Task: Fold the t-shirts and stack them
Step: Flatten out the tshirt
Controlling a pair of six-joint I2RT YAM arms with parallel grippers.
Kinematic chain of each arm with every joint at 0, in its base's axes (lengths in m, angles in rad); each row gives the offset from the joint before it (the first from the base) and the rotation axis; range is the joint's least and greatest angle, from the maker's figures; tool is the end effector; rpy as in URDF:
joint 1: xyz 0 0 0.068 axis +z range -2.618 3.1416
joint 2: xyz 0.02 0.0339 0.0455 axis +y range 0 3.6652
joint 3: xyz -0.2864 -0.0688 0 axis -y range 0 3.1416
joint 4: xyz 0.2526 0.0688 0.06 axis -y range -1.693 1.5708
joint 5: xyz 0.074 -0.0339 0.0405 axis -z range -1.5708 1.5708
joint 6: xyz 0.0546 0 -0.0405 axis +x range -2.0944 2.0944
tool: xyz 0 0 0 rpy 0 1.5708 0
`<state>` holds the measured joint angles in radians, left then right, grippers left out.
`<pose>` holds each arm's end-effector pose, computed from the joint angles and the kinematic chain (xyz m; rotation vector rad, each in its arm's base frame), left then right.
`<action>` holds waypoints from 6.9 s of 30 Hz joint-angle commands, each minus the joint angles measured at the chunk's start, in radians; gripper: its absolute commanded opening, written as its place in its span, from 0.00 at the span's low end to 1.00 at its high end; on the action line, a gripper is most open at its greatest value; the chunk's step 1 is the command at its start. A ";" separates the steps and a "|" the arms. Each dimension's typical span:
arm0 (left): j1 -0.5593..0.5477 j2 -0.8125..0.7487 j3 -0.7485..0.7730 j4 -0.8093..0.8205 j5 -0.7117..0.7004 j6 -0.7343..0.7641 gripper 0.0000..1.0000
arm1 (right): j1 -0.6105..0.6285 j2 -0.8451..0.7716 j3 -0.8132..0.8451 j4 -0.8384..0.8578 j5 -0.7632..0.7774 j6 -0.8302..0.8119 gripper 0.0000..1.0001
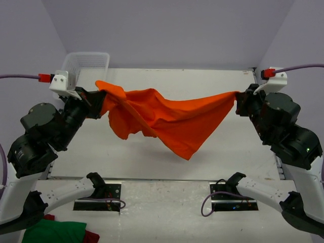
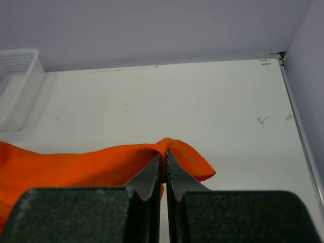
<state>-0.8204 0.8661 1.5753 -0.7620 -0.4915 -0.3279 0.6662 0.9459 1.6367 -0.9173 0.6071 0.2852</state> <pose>0.0932 -0.0622 0.5353 0.0208 1.6391 -0.4857 0.1173 0.0526 0.5263 0.0945 1.7560 0.1467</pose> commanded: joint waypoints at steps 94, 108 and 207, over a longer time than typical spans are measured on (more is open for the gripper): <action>0.328 0.841 -0.076 0.349 0.028 -0.033 0.99 | -0.112 0.720 -0.136 0.103 -0.127 0.124 0.87; 0.150 0.522 -0.501 0.349 0.082 -0.186 0.85 | -0.362 0.746 -0.253 0.147 -0.235 0.112 0.49; 0.391 0.554 -0.940 0.547 0.283 -0.329 0.58 | -0.579 0.850 -0.245 0.299 -0.662 0.177 0.00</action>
<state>-0.4427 1.4082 0.6453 -0.2504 -0.2165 -0.6605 0.0887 1.8572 1.3983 -0.6342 -0.0483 0.4770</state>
